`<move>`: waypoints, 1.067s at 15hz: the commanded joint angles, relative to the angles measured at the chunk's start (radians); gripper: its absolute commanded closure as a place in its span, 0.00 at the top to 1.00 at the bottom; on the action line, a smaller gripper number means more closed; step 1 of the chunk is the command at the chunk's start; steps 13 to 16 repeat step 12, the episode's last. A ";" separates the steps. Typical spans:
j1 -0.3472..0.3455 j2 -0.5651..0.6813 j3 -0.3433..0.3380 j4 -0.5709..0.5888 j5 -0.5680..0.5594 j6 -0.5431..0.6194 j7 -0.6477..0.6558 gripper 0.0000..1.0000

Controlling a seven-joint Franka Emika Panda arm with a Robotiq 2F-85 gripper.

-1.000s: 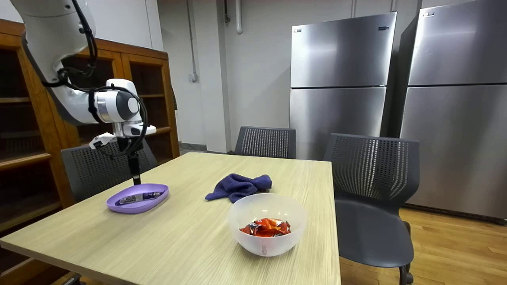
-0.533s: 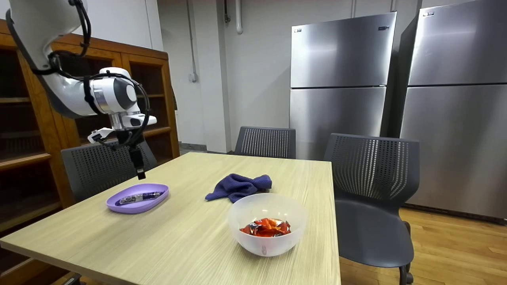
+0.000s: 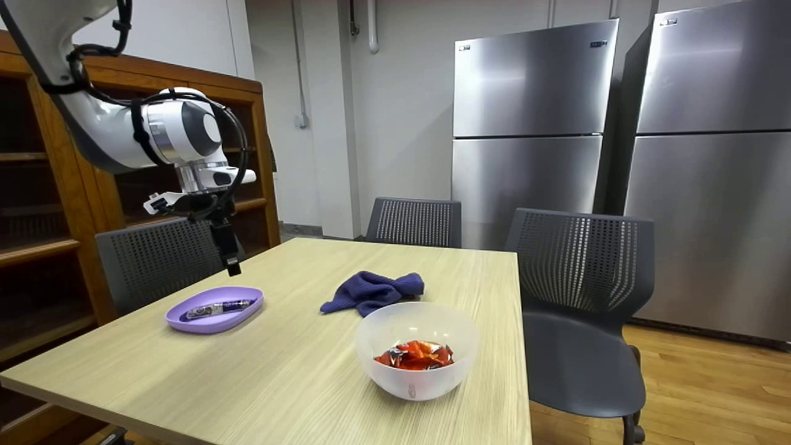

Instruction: Put the orange packet in the bowl on the right then put the dark blue packet on the purple plate.

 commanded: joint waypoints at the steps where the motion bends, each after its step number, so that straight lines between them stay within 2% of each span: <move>1: -0.097 -0.098 0.049 -0.090 0.038 0.006 -0.185 1.00; 4: -0.156 -0.140 0.052 -0.130 0.050 0.027 -0.362 1.00; 7: -0.194 -0.164 0.044 -0.143 0.077 0.016 -0.477 1.00; 8: -0.169 -0.114 0.034 -0.102 0.043 0.010 -0.398 1.00; 10: -0.186 -0.128 0.033 -0.112 0.054 0.010 -0.440 1.00; 16: -0.188 -0.131 0.034 -0.117 0.055 0.010 -0.446 1.00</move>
